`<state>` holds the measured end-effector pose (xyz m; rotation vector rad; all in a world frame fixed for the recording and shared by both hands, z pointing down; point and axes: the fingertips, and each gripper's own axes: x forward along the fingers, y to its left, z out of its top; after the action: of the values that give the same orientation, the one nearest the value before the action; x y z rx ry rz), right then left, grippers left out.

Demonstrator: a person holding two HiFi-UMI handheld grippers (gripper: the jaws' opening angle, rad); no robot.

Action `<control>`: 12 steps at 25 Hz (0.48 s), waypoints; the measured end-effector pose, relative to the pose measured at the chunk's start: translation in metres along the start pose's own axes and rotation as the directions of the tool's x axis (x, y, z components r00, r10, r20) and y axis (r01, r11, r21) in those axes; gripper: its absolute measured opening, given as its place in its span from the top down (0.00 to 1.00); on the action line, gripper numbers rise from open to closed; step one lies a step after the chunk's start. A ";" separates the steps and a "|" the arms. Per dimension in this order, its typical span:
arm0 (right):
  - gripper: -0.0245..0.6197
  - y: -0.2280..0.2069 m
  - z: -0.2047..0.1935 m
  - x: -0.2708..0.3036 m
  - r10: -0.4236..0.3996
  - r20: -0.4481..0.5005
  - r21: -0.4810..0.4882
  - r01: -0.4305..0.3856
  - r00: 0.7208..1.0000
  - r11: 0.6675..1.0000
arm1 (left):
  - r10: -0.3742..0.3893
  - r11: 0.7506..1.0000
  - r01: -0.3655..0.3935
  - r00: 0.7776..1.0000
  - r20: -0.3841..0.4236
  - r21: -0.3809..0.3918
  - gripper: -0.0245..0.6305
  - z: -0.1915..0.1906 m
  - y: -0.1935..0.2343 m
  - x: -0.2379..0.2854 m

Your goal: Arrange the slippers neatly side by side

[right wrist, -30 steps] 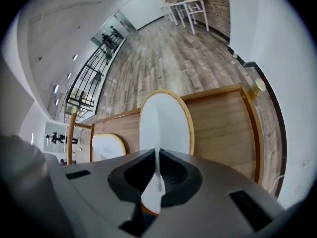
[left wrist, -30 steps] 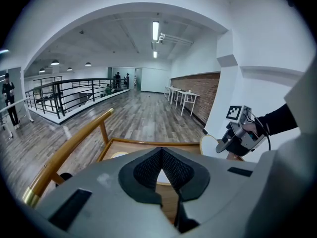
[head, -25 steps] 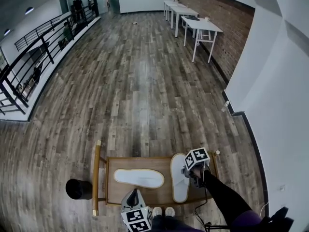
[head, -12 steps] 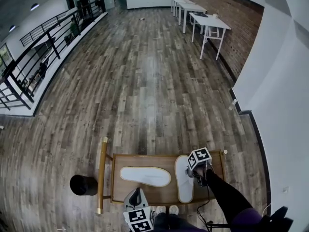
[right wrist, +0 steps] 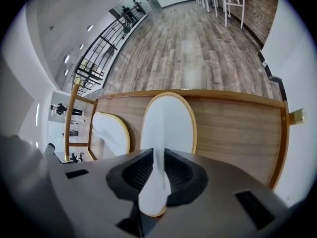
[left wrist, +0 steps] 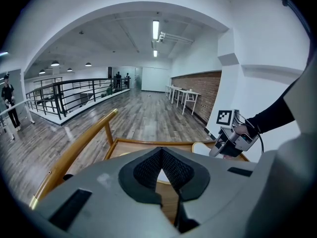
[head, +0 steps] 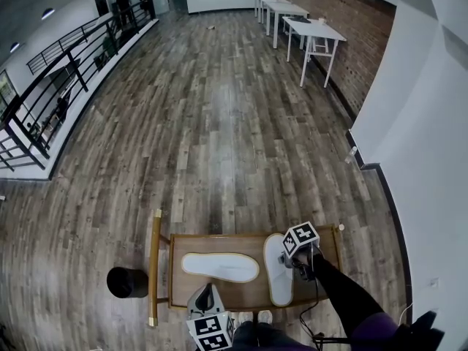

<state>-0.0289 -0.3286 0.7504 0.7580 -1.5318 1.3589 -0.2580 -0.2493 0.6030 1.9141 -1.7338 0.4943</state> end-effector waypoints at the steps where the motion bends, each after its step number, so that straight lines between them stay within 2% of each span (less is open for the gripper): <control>1: 0.89 0.001 -0.001 0.000 0.014 0.001 0.010 -0.014 1.000 1.000 | -0.001 1.000 0.001 1.000 0.001 0.000 0.96 0.000 -0.001 0.000; 8: 0.88 -0.004 -0.005 -0.013 0.035 0.032 0.032 -0.036 0.999 0.999 | -0.016 1.000 0.016 1.000 0.014 -0.001 0.96 0.004 -0.003 0.002; 12: 0.88 -0.004 -0.001 -0.037 0.071 0.115 0.037 -0.075 0.991 0.996 | -0.019 1.000 0.019 1.000 0.013 -0.001 0.96 0.006 -0.005 0.006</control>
<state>-0.0109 -0.3335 0.7179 0.8240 -1.6381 1.4265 -0.2525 -0.2575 0.6006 1.9350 -1.7226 0.4746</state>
